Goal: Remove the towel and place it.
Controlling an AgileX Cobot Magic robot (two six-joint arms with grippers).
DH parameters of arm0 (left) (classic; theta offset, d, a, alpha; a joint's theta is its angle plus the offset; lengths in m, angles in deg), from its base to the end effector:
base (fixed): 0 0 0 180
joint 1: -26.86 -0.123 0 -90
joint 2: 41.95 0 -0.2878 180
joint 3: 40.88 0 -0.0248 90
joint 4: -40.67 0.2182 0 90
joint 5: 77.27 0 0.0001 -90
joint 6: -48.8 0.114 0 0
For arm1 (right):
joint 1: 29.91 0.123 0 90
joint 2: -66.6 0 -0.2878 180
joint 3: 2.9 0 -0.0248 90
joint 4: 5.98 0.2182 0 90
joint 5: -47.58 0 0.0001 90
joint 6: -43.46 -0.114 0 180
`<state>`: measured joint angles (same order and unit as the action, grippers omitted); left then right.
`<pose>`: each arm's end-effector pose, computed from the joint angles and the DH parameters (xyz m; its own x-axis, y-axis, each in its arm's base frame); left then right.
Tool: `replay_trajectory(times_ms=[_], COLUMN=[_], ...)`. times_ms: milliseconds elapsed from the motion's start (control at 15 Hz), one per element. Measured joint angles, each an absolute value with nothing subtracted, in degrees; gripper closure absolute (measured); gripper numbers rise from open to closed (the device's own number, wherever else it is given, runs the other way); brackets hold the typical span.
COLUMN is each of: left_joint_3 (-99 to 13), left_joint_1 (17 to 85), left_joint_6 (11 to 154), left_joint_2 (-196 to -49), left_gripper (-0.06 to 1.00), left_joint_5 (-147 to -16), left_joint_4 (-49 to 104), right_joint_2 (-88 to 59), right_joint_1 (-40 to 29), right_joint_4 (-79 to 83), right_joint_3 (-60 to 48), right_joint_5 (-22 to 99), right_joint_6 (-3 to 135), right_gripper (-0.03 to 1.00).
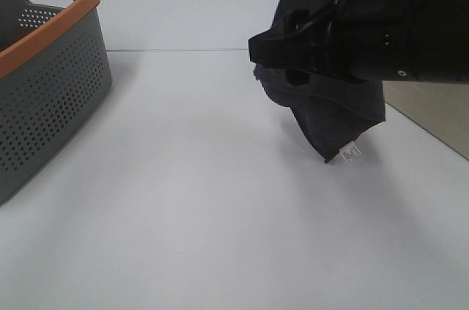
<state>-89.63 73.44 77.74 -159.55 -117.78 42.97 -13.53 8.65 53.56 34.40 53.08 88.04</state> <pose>0.3014 -0.3142 0.4421 0.1662 0.5666 -0.8070 0.7260 0.4835 0.4890 0.2084 0.1542 0.2806 -0.4592 -0.0395 -0.8875 -0.4602 0.8651 0.1996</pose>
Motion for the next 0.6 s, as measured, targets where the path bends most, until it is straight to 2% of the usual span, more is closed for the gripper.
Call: replay_trajectory(times_ms=[267, 600], left_joint_3=[-89.63, -89.63], left_joint_1=[73.44, 73.44], left_joint_6=[77.74, 77.74], left_joint_2=[-159.61, -159.61], left_gripper=[0.94, 0.94], left_joint_5=[-118.01, -118.24], left_joint_4=[42.97, 42.97], right_joint_2=[-16.63, -22.13], right_joint_1=[9.22, 9.28], right_joint_4=[55.79, 54.82], right_joint_3=[34.40, 34.40], right_joint_5=[67.63, 73.70], right_joint_6=[72.34, 66.61], right_gripper=[0.38, 0.38])
